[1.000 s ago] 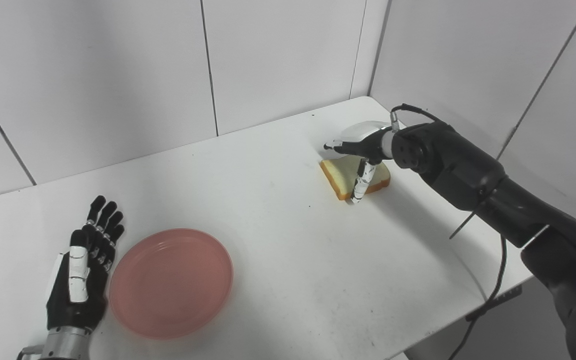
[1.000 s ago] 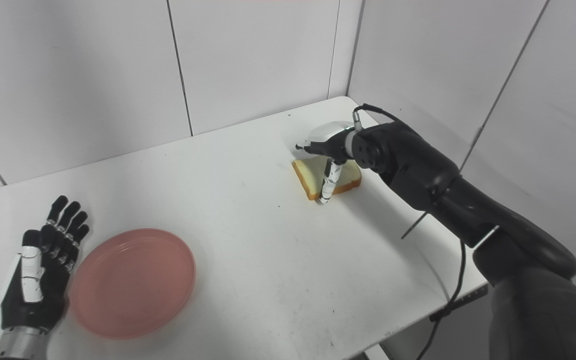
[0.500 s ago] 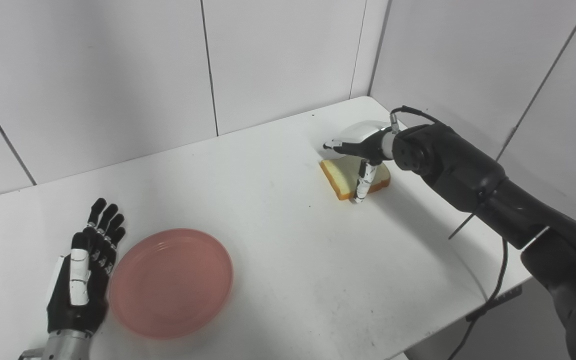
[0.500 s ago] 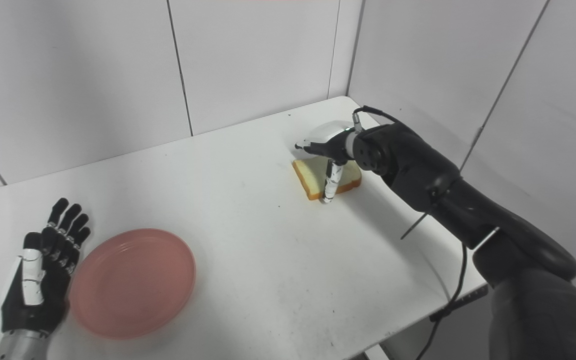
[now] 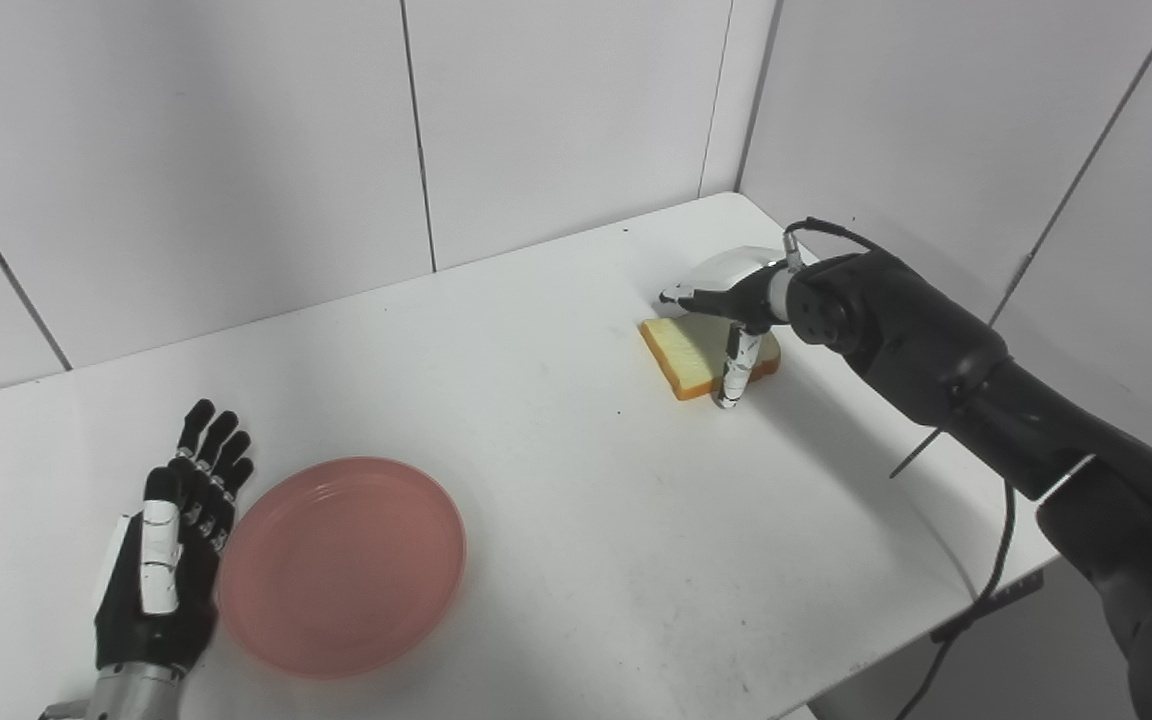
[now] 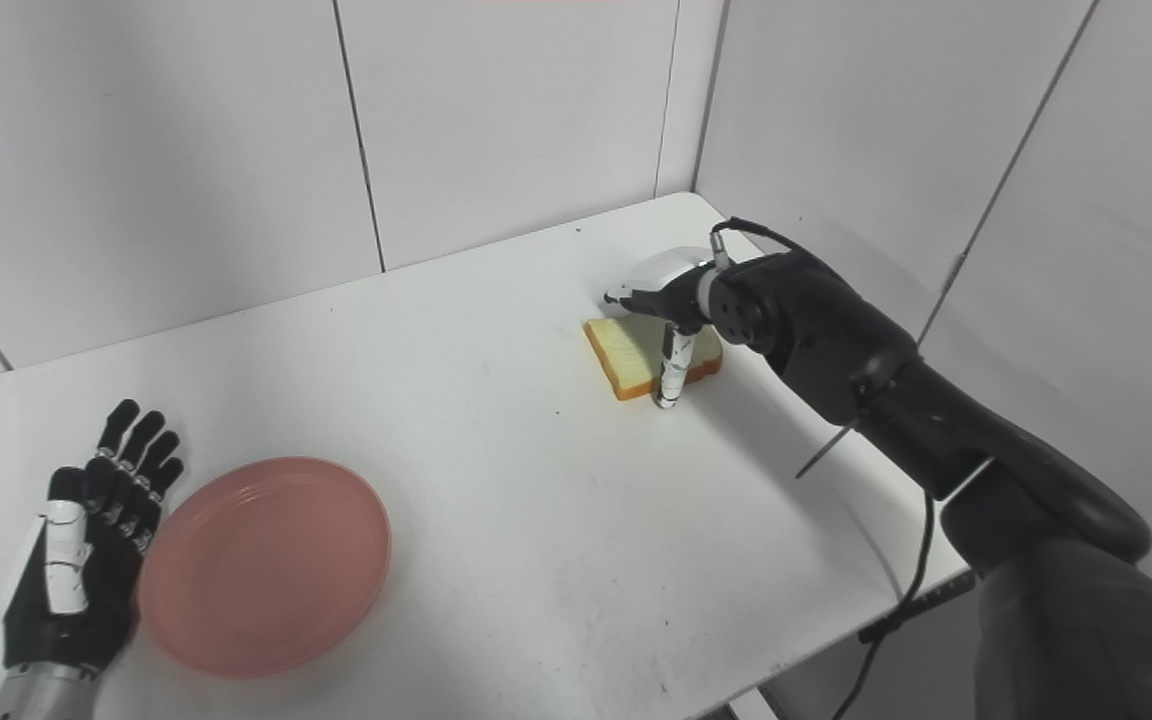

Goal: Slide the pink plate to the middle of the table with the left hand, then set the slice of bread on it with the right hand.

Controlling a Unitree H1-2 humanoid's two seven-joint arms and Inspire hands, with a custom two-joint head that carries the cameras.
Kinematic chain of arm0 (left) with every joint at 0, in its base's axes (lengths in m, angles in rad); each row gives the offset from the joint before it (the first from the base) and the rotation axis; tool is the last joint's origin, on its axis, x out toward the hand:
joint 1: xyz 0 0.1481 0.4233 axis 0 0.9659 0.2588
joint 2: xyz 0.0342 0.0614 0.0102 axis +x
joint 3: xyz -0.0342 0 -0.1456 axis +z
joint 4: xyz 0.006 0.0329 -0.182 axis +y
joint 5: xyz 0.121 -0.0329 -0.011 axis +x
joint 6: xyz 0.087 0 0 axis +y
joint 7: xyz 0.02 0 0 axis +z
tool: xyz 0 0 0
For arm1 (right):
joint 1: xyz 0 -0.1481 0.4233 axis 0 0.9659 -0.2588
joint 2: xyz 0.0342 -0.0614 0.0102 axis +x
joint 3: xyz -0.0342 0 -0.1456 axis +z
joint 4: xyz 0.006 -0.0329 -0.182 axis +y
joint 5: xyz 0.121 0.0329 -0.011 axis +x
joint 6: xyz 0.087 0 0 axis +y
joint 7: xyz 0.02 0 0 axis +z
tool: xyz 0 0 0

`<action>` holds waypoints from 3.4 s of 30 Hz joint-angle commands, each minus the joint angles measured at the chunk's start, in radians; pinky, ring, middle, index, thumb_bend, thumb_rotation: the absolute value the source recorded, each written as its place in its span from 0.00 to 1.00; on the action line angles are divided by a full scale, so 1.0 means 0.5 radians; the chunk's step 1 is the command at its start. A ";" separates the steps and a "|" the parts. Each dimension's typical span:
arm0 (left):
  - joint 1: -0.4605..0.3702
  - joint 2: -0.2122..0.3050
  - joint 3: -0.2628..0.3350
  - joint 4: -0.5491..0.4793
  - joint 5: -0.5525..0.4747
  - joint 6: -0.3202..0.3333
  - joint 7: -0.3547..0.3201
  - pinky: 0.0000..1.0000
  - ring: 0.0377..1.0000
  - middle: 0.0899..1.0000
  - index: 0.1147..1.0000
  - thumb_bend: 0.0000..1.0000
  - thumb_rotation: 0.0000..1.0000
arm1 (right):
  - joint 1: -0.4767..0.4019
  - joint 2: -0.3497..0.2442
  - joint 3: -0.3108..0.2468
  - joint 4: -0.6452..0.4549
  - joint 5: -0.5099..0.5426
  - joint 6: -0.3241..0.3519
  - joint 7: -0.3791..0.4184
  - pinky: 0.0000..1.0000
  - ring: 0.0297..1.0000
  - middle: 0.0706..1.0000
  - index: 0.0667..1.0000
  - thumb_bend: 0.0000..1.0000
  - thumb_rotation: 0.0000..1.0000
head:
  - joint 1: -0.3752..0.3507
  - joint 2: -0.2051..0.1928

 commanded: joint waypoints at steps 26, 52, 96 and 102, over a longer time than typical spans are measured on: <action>0.207 -0.002 -0.009 0.051 -0.015 0.059 -0.004 0.98 0.97 0.97 0.95 0.78 0.96 | -0.027 0.005 -0.077 0.003 0.093 -0.127 -0.214 0.60 0.72 0.79 0.72 0.84 0.09 | 0.005 0.016; 0.222 -0.012 -0.013 0.004 -0.010 0.107 0.002 0.99 0.97 0.96 0.94 0.78 0.97 | 0.015 0.058 -0.183 -0.011 0.125 -0.157 -0.343 0.38 0.42 0.47 0.55 0.67 0.01 | -0.001 0.027; 0.232 -0.033 -0.027 0.004 0.014 0.096 0.017 0.99 0.97 0.96 0.93 0.76 0.96 | -0.175 0.151 -0.255 -0.343 0.277 -0.130 -0.269 0.37 0.42 0.45 0.45 0.53 0.00 | 0.050 0.021; 0.236 -0.050 -0.034 -0.004 0.037 0.100 0.033 0.99 0.97 0.96 0.93 0.76 0.97 | -0.249 0.256 -0.202 -0.403 0.242 -0.118 -0.204 0.33 0.38 0.42 0.47 0.53 0.00 | 0.085 0.025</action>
